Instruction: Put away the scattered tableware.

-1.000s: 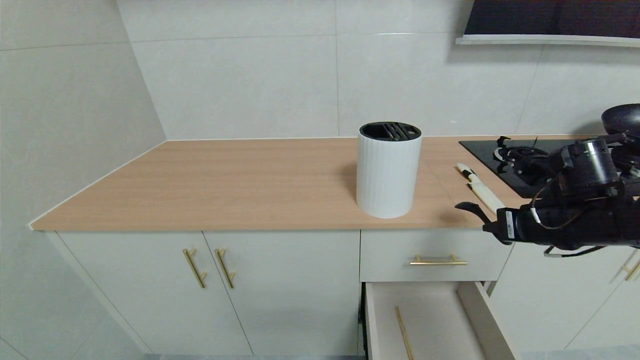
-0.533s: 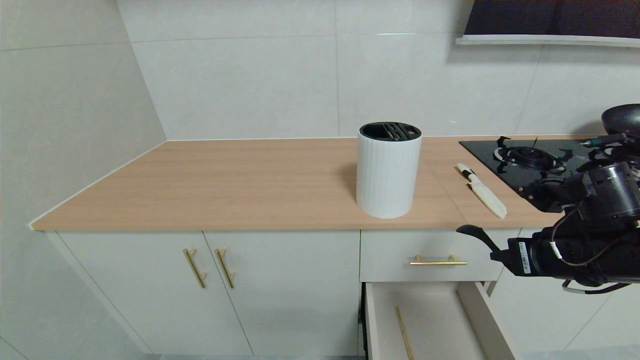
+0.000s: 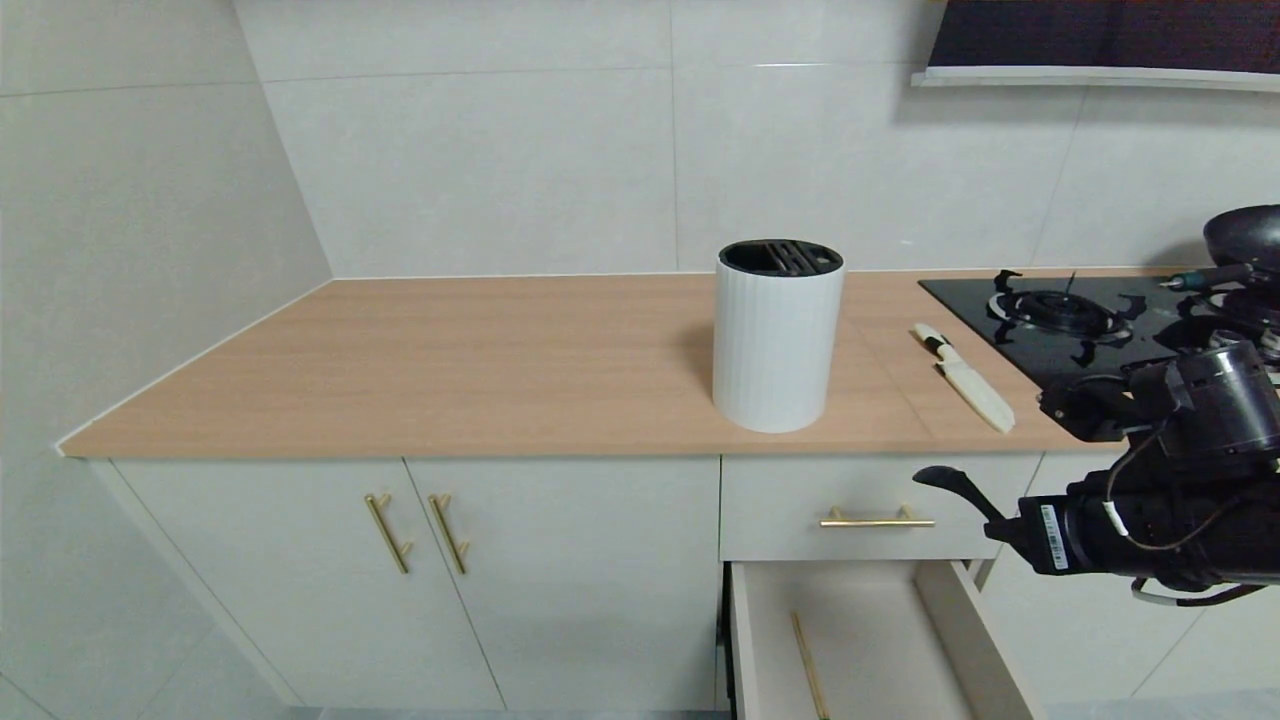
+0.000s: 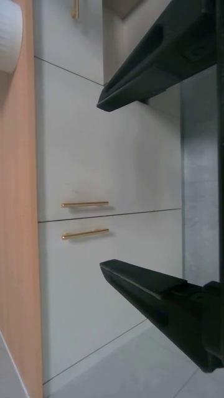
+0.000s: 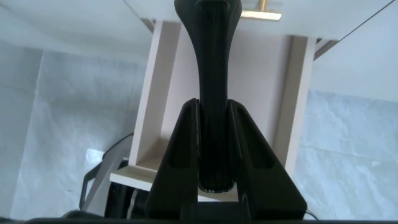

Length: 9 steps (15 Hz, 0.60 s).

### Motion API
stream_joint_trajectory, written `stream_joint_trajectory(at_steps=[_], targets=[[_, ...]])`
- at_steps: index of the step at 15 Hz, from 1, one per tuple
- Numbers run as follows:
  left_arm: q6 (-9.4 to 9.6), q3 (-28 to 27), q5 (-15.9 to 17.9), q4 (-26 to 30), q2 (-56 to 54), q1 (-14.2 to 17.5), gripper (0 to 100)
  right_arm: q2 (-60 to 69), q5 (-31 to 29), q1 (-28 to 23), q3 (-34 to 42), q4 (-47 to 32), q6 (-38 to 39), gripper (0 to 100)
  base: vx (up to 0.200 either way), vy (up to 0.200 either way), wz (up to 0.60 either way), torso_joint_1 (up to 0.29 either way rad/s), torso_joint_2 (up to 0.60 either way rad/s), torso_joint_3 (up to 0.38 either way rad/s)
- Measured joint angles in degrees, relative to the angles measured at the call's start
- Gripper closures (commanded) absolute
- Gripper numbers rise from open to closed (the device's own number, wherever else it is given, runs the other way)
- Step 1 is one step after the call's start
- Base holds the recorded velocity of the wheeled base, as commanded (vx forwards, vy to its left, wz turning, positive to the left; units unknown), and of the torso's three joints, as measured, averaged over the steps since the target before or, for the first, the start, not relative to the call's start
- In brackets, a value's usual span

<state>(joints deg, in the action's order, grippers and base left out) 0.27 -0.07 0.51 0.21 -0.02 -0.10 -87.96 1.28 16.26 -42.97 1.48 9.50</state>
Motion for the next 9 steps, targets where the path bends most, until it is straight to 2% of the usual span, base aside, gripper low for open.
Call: stream_joint_trajectory(at_steps=[9], targets=[[-0.02,0.0,0.0,0.0,0.0,0.0,0,-0.6,-0.1,0.6,0.9,0.0,-0.4,100,0.000,0.000,0.00,-0.185,0.48,0.286]])
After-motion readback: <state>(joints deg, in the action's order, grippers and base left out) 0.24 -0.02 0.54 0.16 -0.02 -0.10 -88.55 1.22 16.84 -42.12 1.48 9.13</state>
